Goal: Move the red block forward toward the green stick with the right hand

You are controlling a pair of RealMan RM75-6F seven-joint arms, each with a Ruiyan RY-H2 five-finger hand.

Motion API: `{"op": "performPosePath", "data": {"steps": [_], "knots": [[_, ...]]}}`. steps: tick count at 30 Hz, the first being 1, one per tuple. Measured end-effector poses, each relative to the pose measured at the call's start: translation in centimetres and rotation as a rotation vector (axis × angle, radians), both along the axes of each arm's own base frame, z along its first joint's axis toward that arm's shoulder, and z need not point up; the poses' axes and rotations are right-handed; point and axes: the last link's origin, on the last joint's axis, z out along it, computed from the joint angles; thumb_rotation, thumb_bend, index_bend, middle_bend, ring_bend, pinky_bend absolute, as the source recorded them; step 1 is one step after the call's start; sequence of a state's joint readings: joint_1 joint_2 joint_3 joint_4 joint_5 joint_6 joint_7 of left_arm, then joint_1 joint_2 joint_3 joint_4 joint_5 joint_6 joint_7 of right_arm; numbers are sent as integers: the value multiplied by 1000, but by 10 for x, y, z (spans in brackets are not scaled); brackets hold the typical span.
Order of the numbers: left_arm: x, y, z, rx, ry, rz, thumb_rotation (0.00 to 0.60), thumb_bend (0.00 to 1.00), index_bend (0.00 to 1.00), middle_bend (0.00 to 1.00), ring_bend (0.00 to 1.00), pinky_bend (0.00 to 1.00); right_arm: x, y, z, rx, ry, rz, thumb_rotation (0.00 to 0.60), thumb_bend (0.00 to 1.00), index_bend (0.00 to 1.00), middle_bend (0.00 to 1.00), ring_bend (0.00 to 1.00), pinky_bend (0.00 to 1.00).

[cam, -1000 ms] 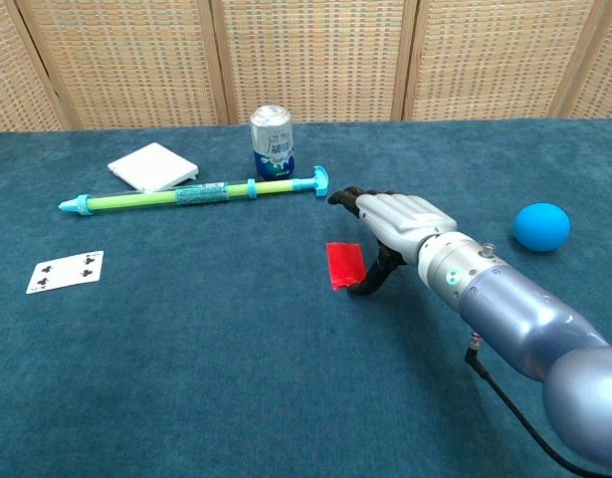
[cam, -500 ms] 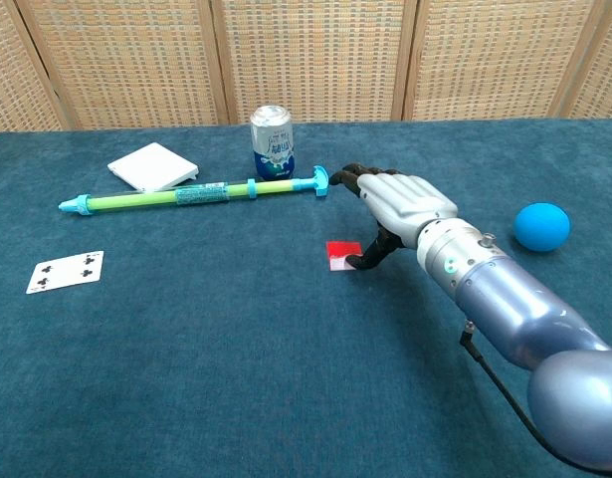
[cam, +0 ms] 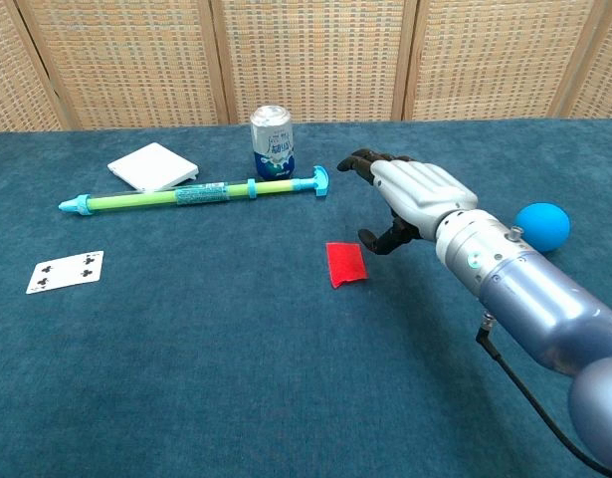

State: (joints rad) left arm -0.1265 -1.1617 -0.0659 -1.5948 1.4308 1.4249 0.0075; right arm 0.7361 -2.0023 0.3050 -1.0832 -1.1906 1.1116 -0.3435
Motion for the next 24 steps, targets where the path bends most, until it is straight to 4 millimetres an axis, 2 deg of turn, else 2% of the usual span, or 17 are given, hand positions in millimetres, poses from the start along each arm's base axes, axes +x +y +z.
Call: {"op": "performPosePath", "data": {"steps": [9,24], "knots": [[4,-3,1,-1,-7,-16,600,111,0,0,0,80,-4,18,-1,42,3,-9,600,336,134,0,0,14],[2,-2,1,-3,-7,-9,600,111,0,0,0,80,-9,17,-19,83,31,-34,600,330,134,0,0,14]]}}
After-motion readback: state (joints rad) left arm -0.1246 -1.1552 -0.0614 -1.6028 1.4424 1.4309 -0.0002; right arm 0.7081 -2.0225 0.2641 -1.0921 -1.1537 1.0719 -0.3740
